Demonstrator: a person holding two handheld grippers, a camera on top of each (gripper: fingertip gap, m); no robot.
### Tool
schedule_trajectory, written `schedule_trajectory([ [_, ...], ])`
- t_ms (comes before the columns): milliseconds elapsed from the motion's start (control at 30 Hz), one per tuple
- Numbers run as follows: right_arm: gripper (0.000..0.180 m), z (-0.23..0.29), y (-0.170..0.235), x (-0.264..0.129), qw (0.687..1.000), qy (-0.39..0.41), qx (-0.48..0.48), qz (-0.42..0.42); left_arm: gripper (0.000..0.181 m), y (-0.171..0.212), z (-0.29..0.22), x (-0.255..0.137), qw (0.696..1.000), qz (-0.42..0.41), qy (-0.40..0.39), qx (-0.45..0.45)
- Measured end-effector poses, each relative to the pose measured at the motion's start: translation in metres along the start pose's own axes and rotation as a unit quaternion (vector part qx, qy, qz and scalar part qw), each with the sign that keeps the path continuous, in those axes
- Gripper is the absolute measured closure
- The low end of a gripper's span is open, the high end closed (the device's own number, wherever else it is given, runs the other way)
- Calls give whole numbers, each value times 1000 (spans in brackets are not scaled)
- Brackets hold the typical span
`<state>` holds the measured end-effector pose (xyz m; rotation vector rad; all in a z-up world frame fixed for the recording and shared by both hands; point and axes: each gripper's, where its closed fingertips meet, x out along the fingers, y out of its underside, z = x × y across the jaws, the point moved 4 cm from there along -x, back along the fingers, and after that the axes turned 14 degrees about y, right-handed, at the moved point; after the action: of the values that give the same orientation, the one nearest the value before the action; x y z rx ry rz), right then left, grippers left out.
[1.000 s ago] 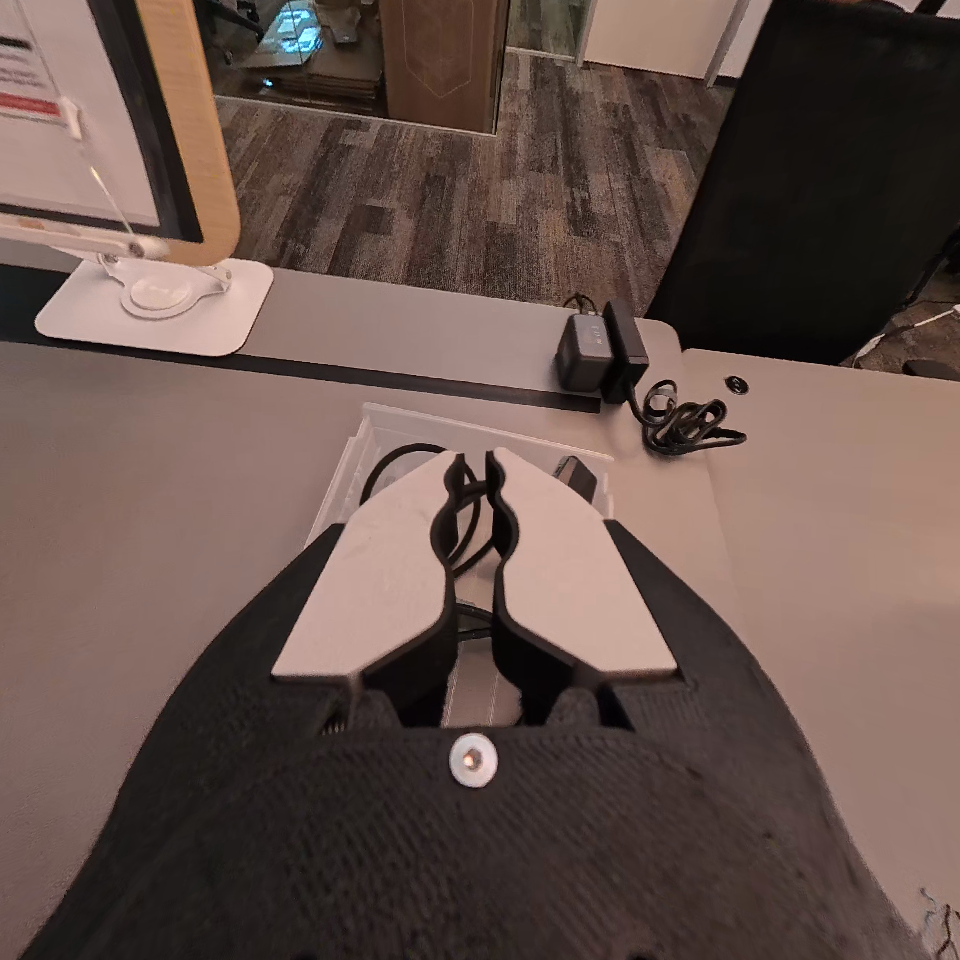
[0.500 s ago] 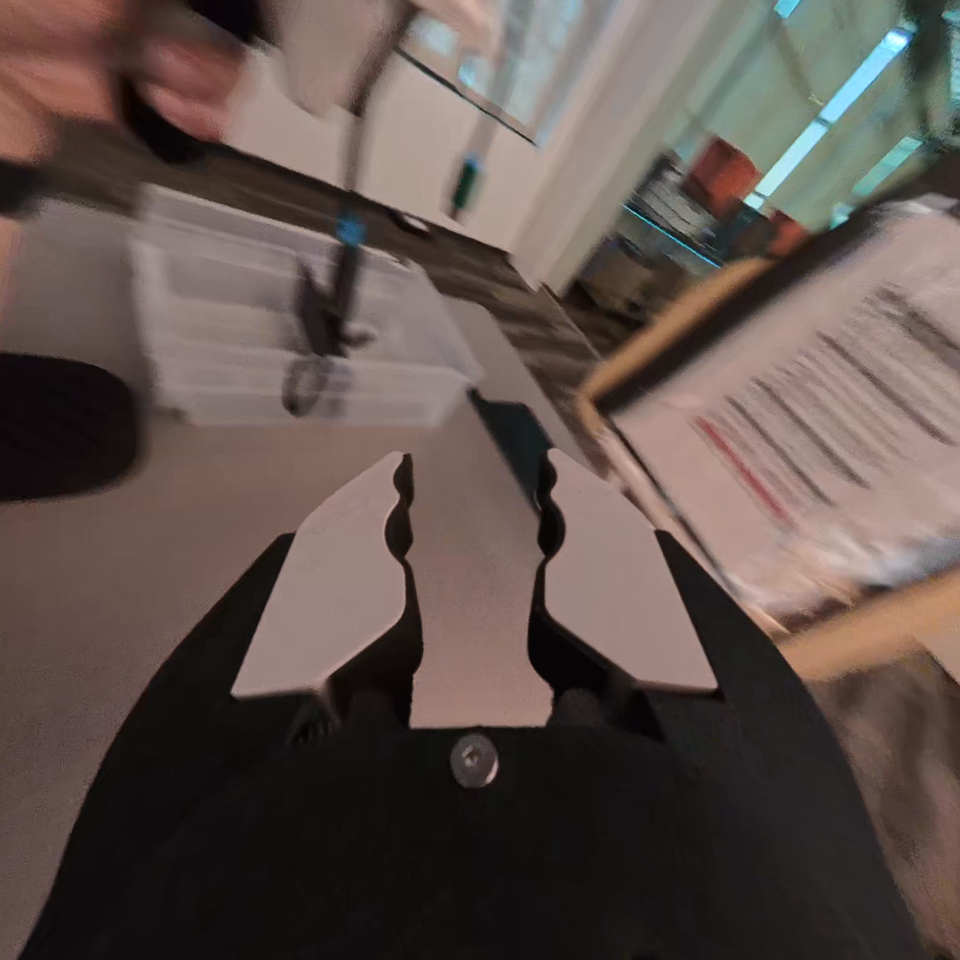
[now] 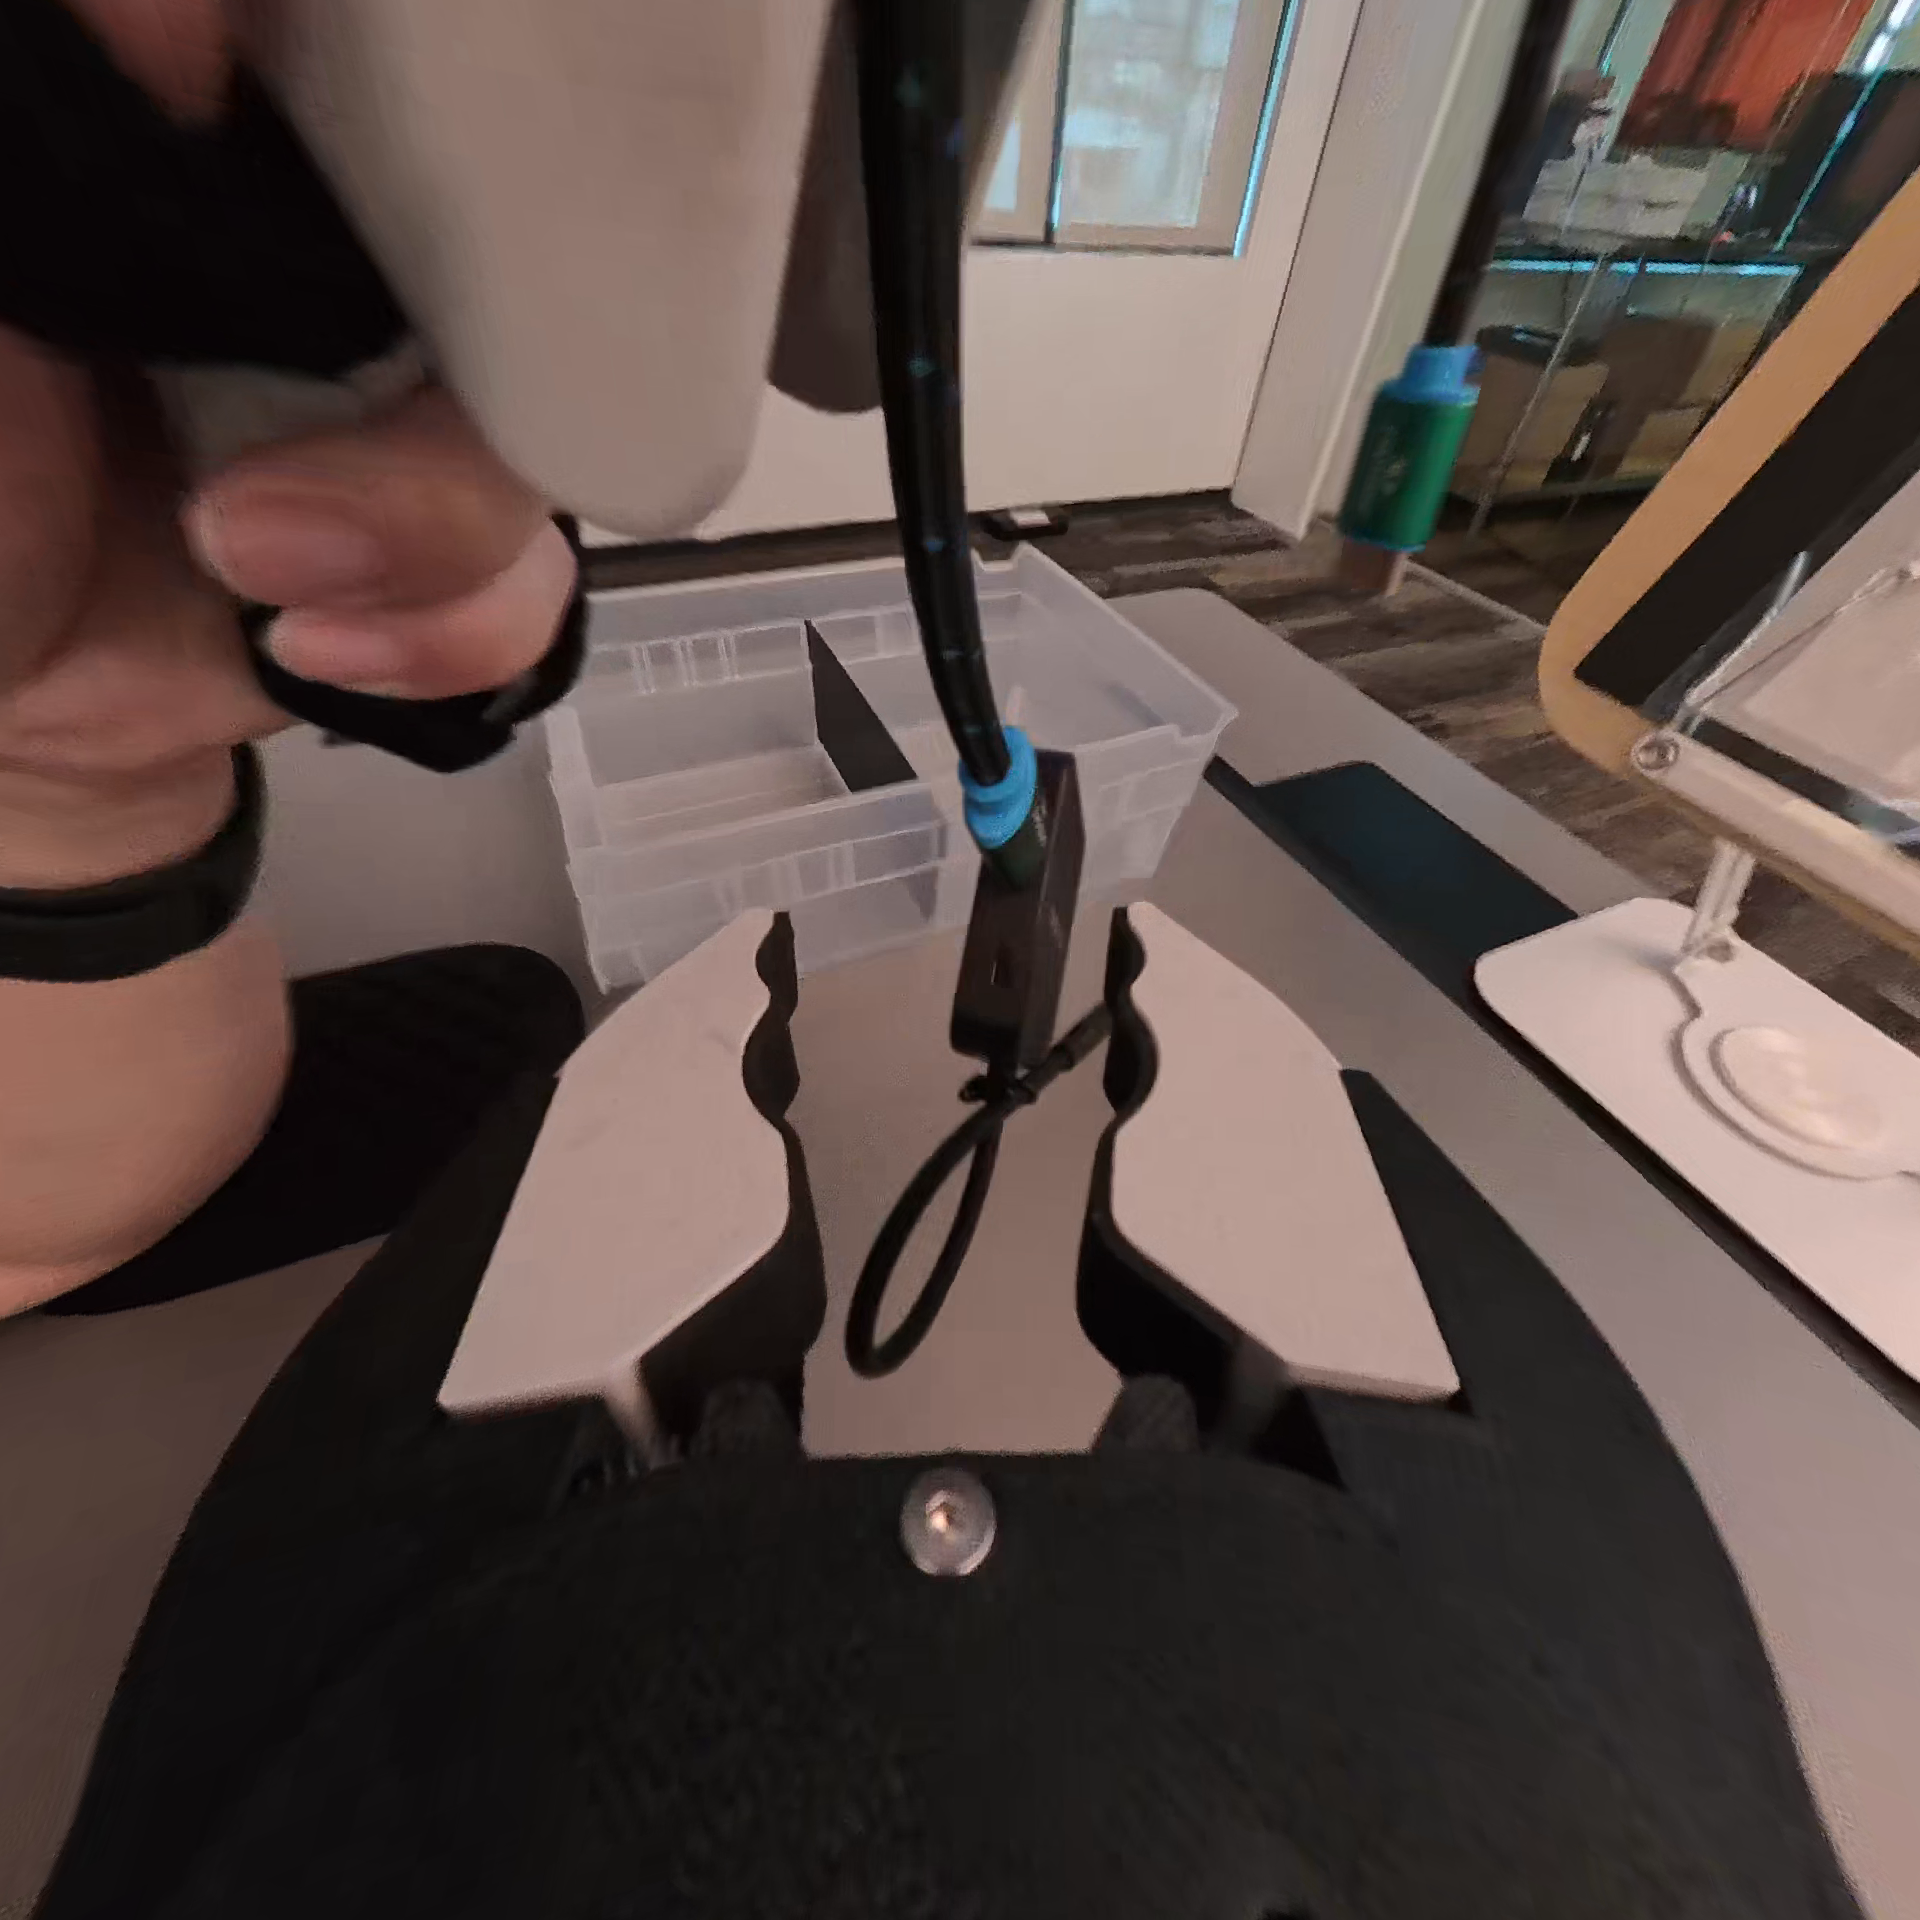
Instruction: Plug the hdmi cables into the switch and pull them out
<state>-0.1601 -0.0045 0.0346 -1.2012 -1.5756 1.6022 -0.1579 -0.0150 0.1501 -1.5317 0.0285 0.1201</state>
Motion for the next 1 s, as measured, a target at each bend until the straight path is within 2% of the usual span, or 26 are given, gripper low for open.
schedule_trajectory([
  [67,125,-7,10,7,999,31,-22,28,180,2,-2,4,1000,2,6,-3],
  [100,135,-11,15,9,997,47,-36,42,180,3,-3,6,1000,3,5,-3],
  [133,155,-15,20,10,996,53,-50,54,179,3,-3,7,1000,2,3,-2],
  [167,163,-17,21,10,995,55,-59,55,179,3,-3,7,1000,0,1,2],
  [233,165,-24,20,8,994,57,-73,52,177,4,-6,9,1000,7,7,16],
  [267,165,-28,19,6,994,56,-79,51,168,6,-6,10,999,21,9,23],
  [333,165,-38,13,-1,996,47,-71,40,130,11,-2,7,997,65,-3,37],
  [400,165,-49,6,-10,998,25,-57,24,118,13,5,-1,994,89,-18,58],
  [500,165,-70,-3,-23,996,43,-72,9,127,10,5,-16,994,90,22,61],
  [633,165,-91,-16,-44,992,58,-111,-31,129,-2,0,-41,994,58,79,42],
  [700,165,-95,-26,-57,984,63,-155,-62,131,-9,4,-58,995,43,77,49],
  [767,165,-86,-35,-75,966,30,-234,-110,133,-19,17,-82,998,5,40,54],
  [867,165,-63,-43,-103,916,-13,-356,-183,135,-33,39,-123,996,-76,9,45],
  [933,165,-52,-48,-116,892,-21,-403,-202,147,-39,49,-148,990,-138,20,35],
  [1000,165,-42,-50,-124,874,-34,-437,-211,148,-41,54,-164,980,-189,61,31],
])
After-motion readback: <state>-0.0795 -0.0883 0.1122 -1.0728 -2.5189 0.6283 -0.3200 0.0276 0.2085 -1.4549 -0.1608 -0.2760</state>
